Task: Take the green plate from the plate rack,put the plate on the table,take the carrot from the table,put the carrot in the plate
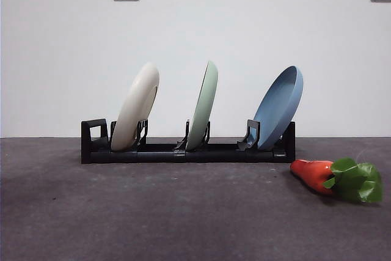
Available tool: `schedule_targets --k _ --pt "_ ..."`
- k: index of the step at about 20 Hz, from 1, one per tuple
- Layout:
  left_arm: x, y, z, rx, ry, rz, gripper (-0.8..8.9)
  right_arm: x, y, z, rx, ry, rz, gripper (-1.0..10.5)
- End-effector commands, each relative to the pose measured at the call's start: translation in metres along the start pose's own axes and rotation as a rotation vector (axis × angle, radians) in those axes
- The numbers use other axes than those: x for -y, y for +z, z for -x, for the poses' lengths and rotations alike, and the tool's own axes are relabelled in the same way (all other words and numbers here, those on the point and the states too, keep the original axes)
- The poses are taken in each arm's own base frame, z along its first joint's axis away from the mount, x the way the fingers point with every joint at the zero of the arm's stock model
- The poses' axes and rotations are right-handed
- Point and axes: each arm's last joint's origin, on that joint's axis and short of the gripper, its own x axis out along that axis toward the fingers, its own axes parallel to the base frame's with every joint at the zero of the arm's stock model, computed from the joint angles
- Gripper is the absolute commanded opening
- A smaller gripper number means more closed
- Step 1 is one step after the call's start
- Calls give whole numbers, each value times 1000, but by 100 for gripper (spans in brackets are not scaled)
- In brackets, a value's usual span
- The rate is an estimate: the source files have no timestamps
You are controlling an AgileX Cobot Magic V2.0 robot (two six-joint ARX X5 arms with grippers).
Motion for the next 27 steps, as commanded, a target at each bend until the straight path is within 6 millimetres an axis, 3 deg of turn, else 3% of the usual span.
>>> schedule_targets --k 1,2,4,5,12,18,22,27 --pt "1 3 1 -3 -1 -60 12 -1 1 0 5 5 41 31" --pt "1 4 1 -2 0 -59 108 -1 1 1 8 4 43 149" --pt "1 4 1 -1 0 -58 518 0 1 1 9 2 38 522" --pt "1 4 1 -1 0 -59 622 0 1 1 9 0 31 650" --pt "-3 14 -5 26 -9 -57 621 0 1 1 9 0 13 661" --pt "4 57 -24 47 -102 -143 621 0 1 1 8 0 7 661" --pt "19 95 -55 43 -124 -202 621 0 1 1 8 0 7 661" --pt "38 129 -124 39 -158 -270 621 0 1 1 8 0 6 661"
